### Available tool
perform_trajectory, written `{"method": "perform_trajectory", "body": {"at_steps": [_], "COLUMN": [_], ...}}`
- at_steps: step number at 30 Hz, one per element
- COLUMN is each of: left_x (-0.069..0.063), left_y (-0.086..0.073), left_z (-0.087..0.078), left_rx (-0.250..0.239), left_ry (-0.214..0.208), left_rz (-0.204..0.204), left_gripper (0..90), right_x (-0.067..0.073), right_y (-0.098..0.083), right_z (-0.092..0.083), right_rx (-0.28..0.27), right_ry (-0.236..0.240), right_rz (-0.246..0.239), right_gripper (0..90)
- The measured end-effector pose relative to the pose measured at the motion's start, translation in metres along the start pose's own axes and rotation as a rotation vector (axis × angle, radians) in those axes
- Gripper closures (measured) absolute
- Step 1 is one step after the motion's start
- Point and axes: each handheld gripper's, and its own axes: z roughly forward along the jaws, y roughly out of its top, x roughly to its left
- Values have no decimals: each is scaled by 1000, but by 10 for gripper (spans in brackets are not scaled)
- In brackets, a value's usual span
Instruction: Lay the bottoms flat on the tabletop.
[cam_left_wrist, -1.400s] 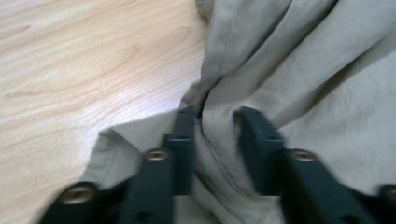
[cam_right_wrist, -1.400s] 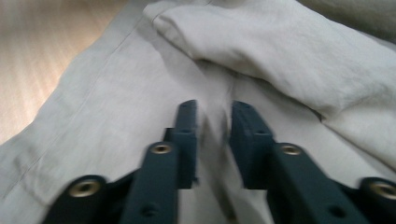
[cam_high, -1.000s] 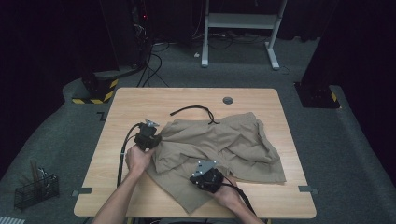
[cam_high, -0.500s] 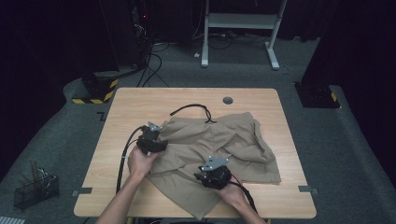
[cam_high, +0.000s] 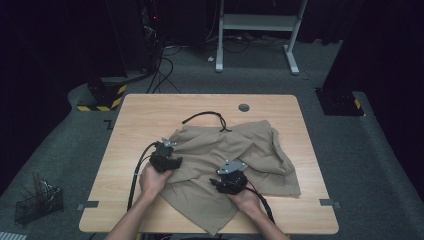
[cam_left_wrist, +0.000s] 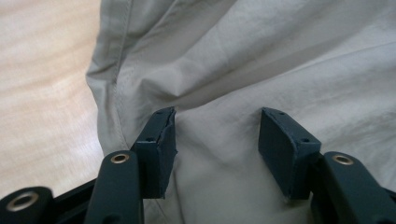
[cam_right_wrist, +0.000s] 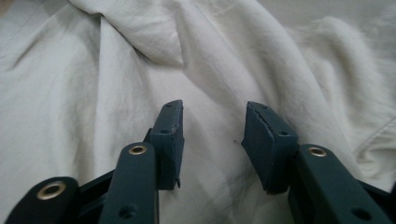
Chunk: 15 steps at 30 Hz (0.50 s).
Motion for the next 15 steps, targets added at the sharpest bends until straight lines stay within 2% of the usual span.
{"method": "perform_trajectory", "body": {"at_steps": [3,5,6,8,11,13,14,15], "left_x": [0,2,5,10,15,11,8,4], "left_y": [9,16,19,27,34,35,33,29], "left_z": [6,12,16,22,27,21,14,5], "left_rx": [-4,-6,-11,-1,22,35,10,-27], "left_ry": [41,46,50,45,37,48,52,42], "left_rz": [61,57,49,7,-27,-15,4,10], "left_gripper": [459,448,438,420,414,417,414,417], "right_x": [-19,-38,-45,-55,-61,-58,-54,-49], "right_y": [3,6,8,13,20,22,23,24], "right_z": [4,7,9,13,18,17,16,12], "right_rx": [0,3,9,24,43,63,79,76], "right_ry": [-41,-45,-61,-77,-99,-128,-143,-135], "right_rz": [2,52,55,73,99,116,119,125], "right_gripper": [580,586,583,580,572,555,537,537]}}
